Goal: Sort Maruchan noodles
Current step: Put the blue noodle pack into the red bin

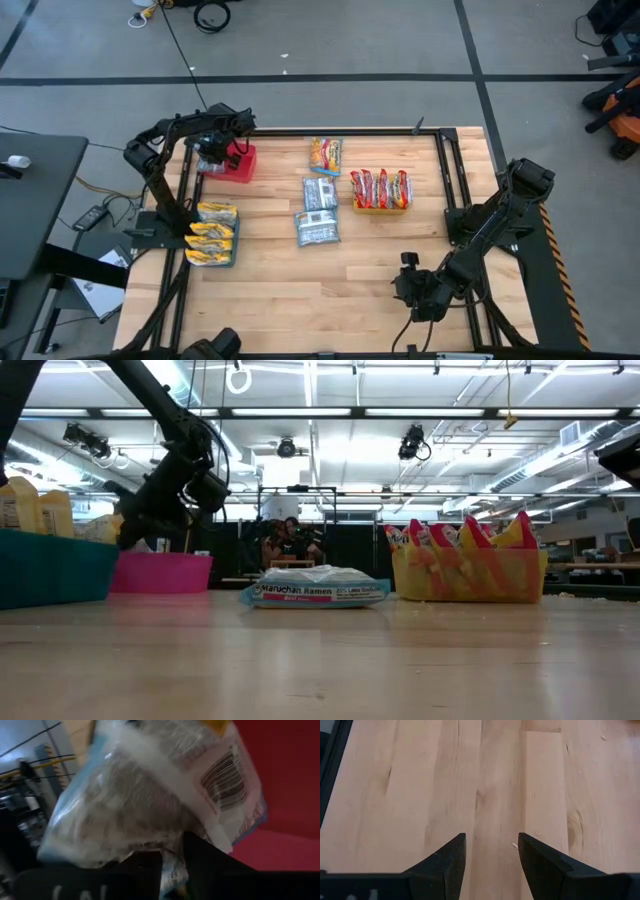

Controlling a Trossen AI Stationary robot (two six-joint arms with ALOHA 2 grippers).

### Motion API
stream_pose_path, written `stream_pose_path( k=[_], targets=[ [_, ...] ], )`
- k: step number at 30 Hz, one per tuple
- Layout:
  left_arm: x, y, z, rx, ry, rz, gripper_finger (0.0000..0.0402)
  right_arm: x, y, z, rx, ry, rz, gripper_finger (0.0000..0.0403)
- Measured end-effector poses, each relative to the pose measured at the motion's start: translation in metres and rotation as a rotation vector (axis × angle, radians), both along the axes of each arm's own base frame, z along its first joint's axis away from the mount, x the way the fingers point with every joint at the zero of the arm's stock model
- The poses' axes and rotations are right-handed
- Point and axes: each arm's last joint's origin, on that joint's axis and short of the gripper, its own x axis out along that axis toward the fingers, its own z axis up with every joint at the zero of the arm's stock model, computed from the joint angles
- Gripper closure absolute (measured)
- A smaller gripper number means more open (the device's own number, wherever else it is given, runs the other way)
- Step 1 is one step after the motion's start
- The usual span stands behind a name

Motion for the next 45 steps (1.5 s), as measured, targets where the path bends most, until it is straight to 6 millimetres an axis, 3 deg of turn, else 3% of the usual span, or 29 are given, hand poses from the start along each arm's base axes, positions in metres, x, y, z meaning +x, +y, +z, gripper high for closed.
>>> stream_pose_path(
  k=[8, 13, 17, 20, 23, 28, 31, 39, 45],
  targets=[
    [0.001, -0.001, 0.027, -0.037, 0.072, 0.035, 0.0292, 0.002, -0.002, 0.0, -0.017, -0.004, 0.007, 0.0218],
    [0.002, -0.007, 0.036, -0.081, 0.0, 0.129, 0.0285, 0.003, -0.003, 0.0, -0.04, -0.02, 0.009, 0.0218],
    [-0.001, -0.015, 0.05, -0.063, -0.077, 0.162, 0.0256, 0.003, -0.003, 0.0, -0.051, -0.021, 0.021, 0.0218],
    [-0.007, -0.02, 0.067, 0.037, -0.131, 0.172, 0.0221, 0.003, -0.003, 0.0, -0.048, -0.02, 0.012, 0.0218],
    [-0.013, -0.019, 0.084, 0.232, -0.319, 0.221, 0.0186, 0.0, -0.002, 0.0, -0.04, -0.015, -0.007, 0.0217],
    [-0.019, -0.021, 0.095, 0.495, -0.518, 0.319, 0.0149, -0.008, 0.001, -0.001, -0.043, 0.004, -0.011, 0.0213],
    [-0.019, -0.026, 0.089, 0.549, -0.516, 0.385, 0.0146, -0.011, 0.001, -0.003, -0.049, 0.005, -0.017, 0.0212],
    [-0.014, -0.061, 0.048, 0.616, -0.32, 0.455, 0.0151, -0.021, -0.007, -0.017, -0.086, 0.023, -0.028, 0.0211],
    [-0.021, -0.061, 0.042, 0.703, -0.365, 0.433, 0.0143, -0.035, -0.008, -0.027, -0.038, 0.093, -0.045, 0.0211]
  ],
)
